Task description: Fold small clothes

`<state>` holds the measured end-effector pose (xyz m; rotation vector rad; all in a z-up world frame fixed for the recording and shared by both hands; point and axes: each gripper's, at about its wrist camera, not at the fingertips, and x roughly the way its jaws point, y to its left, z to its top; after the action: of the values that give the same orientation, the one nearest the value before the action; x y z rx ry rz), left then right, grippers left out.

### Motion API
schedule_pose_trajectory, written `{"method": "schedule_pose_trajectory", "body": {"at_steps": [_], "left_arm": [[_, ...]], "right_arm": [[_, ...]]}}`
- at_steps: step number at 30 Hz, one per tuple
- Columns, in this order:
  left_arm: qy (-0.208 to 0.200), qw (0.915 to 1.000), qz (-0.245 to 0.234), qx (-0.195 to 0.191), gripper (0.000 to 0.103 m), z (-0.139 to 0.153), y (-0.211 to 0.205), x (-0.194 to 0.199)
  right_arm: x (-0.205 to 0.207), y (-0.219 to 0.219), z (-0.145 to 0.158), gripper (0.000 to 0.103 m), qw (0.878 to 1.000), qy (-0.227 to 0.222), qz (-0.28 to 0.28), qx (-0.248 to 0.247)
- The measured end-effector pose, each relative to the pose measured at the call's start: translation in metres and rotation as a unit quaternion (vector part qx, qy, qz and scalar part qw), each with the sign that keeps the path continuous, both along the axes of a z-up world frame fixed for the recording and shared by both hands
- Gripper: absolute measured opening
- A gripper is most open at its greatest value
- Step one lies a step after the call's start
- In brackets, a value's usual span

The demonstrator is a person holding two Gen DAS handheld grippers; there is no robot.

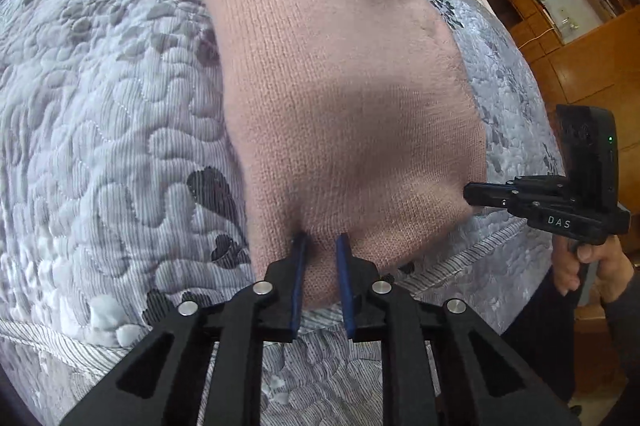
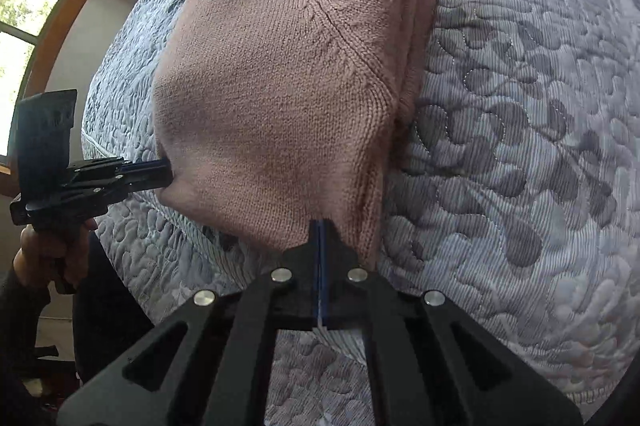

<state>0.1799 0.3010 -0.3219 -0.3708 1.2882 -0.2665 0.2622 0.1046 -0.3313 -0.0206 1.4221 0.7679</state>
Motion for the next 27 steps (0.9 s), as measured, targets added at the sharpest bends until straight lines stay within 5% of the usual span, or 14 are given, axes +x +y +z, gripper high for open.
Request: {"method": "schedule_pose_trajectory", "body": {"at_steps": [5,11,17,22,27], "left_arm": [[-0.023,0.9994,-0.022,-0.011,0.027,0.017,-0.017,-0.012],[0.001,0.9999,0.016,-0.001,0.034,-0.003,-0.02,-0.018],[0.005,0.9997,0.018,-0.013,0.042,-0.003,-0.019,-0.033],[0.019,0.9983,0.056,-0.004,0.054,-0.002,-0.013,-0.05],[-0.027,0.9961,0.084,-0.001,0.065,0.045,-0.011,-0.089]], "right_arm": [[-0.02,0.02,0.034,0.006,0.998,-0.036,0.022,0.039],[-0.028,0.053,-0.007,0.001,0.999,-0.014,0.04,-0.013],[-0.034,0.017,0.022,0.009,0.999,-0.031,-0.004,0.022],[-0.015,0.003,0.001,0.006,0.998,-0.017,-0.038,-0.048],[-0.036,-0.018,0.031,0.017,0.997,-0.046,-0.057,-0.022]]}}
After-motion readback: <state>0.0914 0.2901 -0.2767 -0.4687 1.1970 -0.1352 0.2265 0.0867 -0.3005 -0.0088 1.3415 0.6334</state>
